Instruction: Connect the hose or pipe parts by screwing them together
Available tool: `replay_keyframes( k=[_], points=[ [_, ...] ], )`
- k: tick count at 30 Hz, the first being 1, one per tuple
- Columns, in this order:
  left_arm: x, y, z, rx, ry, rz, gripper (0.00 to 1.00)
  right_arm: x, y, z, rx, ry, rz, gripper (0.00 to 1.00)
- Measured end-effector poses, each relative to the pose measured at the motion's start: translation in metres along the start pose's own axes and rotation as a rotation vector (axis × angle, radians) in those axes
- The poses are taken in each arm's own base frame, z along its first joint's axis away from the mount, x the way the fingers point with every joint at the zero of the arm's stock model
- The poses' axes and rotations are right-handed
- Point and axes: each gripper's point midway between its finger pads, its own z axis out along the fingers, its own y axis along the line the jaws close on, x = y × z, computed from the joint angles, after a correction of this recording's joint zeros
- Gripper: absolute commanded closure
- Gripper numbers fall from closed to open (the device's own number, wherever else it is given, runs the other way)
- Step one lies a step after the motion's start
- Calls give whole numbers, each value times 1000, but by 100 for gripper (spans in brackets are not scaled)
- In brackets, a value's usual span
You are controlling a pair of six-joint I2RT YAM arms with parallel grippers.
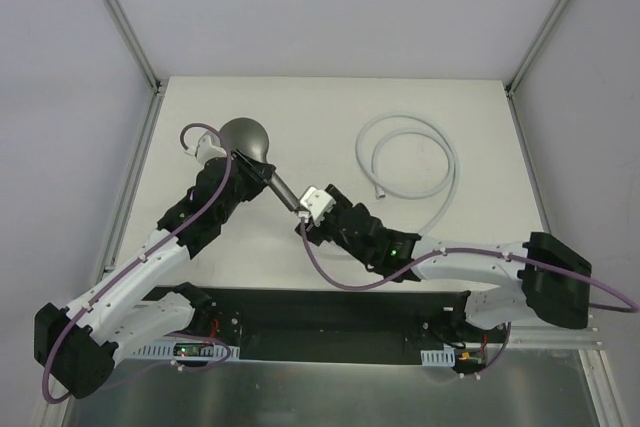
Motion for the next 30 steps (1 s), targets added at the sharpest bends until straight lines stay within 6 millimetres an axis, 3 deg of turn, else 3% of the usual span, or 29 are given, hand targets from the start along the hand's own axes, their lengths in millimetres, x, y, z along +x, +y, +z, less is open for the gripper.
replay_keyframes(
  k=[5, 10, 14, 16, 19, 23, 27, 30],
  points=[
    [-1, 23, -7, -124, -5, -23, 100, 12, 22, 18, -1, 83, -142, 35],
    [-4, 30, -12, -177, -13, -50, 100, 22, 32, 34, 4, 136, -198, 50],
    [-9, 29, -15, -189, -31, -78, 100, 25, 35, 42, 12, 159, -211, 90],
    [-12, 28, -18, -188, -40, -94, 100, 23, 32, 43, 45, 162, -194, 99],
    [-16, 25, -25, -170, -54, -120, 100, 20, 27, 46, 53, 152, -153, 99],
    [-20, 19, -32, -106, -71, -114, 100, 16, 27, 47, -81, 104, -3, 99],
    [-12, 3, -35, 128, -95, -90, 100, 16, 21, 45, -285, 18, 209, 99],
    [5, 5, -32, 312, -123, -76, 100, 31, 22, 39, -418, 2, 358, 99]
  ],
)
